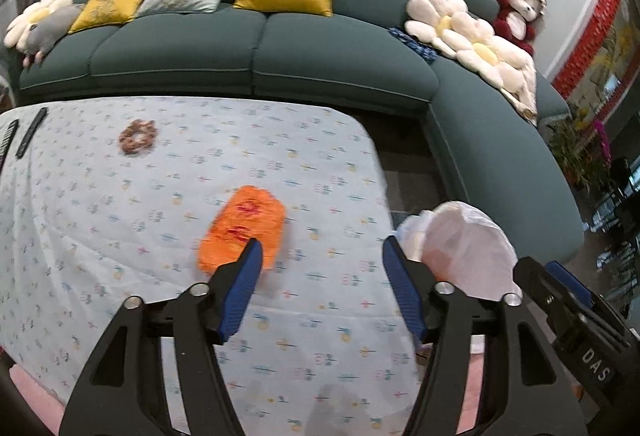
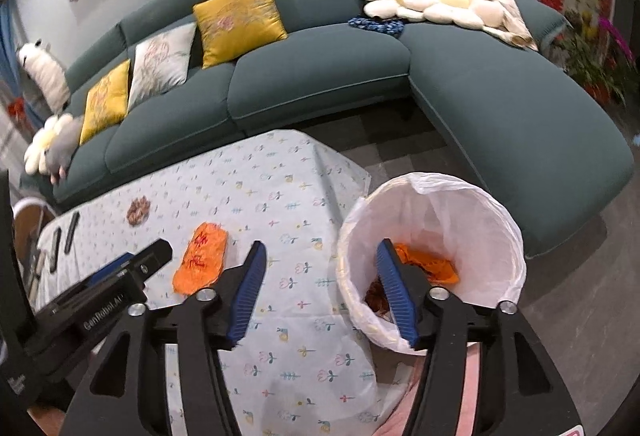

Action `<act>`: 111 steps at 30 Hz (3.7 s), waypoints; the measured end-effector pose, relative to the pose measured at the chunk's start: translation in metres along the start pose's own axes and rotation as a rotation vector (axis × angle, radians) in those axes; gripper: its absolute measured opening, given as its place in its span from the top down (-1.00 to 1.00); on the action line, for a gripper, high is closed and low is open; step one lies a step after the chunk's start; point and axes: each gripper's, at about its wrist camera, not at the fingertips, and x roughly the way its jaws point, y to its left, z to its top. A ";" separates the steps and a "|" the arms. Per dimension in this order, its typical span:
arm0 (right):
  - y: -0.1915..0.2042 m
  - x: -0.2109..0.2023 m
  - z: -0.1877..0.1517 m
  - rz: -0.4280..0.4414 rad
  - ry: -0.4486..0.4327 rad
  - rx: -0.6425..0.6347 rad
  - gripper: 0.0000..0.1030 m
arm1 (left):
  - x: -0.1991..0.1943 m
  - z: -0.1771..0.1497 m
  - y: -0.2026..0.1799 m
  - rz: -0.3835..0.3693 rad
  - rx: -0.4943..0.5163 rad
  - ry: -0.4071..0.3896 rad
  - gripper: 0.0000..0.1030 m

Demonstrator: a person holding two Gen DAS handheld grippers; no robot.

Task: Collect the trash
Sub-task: 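Withdraw both open tools from the bin toward the remaining items, then grasp the pink beaded bracelet with the left tool while the right tool grasps the orange plastic bag, then carry the bracelet and bag over the bin and open both tools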

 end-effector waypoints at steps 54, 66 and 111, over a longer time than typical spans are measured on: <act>0.214 0.258 -0.030 -0.046 0.332 -0.276 -0.65 | 0.204 0.116 0.320 0.269 -0.258 0.173 0.06; 0.198 0.240 -0.043 -0.010 0.338 -0.298 -0.25 | 0.170 0.060 0.276 0.243 -0.185 0.199 0.73; -0.092 0.019 -0.025 0.011 0.069 0.135 0.70 | 0.046 -0.023 -0.109 -0.066 0.276 0.107 0.78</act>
